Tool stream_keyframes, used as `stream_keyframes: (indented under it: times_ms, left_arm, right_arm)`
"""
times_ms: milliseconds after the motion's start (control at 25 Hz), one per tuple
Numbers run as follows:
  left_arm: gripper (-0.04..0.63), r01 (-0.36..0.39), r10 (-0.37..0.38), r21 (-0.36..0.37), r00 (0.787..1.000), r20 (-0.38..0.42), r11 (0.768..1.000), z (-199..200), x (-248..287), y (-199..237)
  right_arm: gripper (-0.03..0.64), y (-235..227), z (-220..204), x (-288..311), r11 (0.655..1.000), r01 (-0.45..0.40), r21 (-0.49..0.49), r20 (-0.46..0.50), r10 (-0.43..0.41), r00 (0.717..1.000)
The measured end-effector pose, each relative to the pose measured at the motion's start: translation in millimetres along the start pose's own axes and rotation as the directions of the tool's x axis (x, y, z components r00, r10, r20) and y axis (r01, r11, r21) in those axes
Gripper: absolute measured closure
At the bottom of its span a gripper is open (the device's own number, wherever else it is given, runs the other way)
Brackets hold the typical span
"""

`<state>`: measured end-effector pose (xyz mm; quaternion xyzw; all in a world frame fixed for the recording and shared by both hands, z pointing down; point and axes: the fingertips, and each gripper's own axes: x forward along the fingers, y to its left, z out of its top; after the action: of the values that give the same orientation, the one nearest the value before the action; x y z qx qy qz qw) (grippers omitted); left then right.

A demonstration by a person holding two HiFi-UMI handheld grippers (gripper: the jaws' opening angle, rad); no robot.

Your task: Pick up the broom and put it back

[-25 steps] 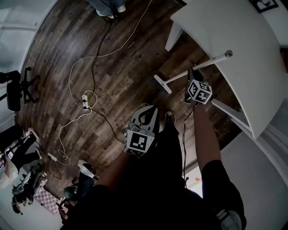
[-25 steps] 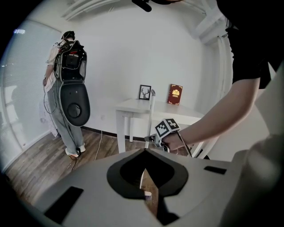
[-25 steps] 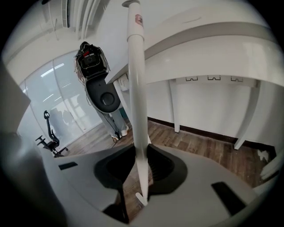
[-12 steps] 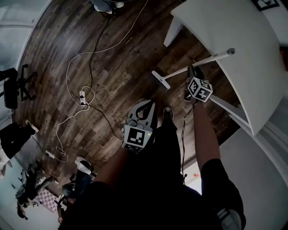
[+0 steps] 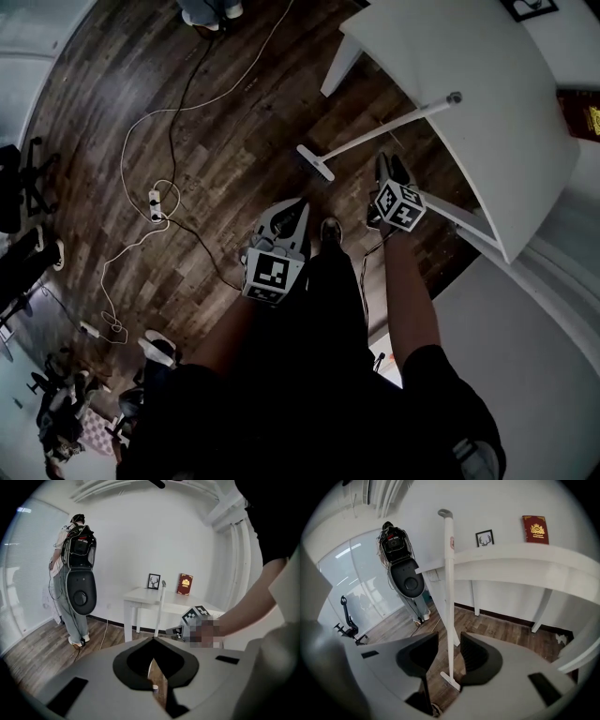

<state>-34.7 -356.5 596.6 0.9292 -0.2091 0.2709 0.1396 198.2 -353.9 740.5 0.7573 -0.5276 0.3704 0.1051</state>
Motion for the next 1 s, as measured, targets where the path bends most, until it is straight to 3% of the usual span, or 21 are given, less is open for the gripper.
stream_keyframes:
  times_ms: [240, 360, 400, 480, 520, 1000]
  left_arm:
    - [0.595, 0.039, -0.038, 0.004, 0.999, -0.02, 0.999, 3, -3, -14]
    - [0.595, 0.052, -0.052, 0.044, 0.999, -0.006, 0.998, 14, -6, -26]
    - [0.595, 0.051, -0.051, 0.054, 0.999, 0.0, 0.997, 17, -6, -31]
    - [0.595, 0.047, -0.048, 0.06, 0.999, 0.018, 0.997, 25, -5, -45]
    - [0.595, 0.046, -0.048, 0.055, 0.998, 0.03, 0.997, 29, -5, -54]
    - [0.595, -0.048, 0.034, 0.082, 0.985, 0.168, 0.996, 74, -46, -136]
  right_arm:
    - [0.459, 28, -2, -80, 0.999, -0.049, -0.021, 0.026, 0.049, 0.998]
    - [0.463, 43, 15, -120, 0.992, -0.078, -0.103, 0.071, 0.085, 0.994]
    - [0.482, 48, 21, -130, 0.987, -0.091, -0.129, 0.087, 0.103, 0.991]
    - [0.582, 52, 29, -150, 0.979, -0.123, -0.16, 0.119, 0.143, 0.983]
    - [0.592, 53, 32, -160, 0.975, -0.14, -0.17, 0.133, 0.163, 0.978]
    - [0.595, 58, 70, -280, 0.94, -0.182, -0.287, 0.299, 0.269, 0.915]
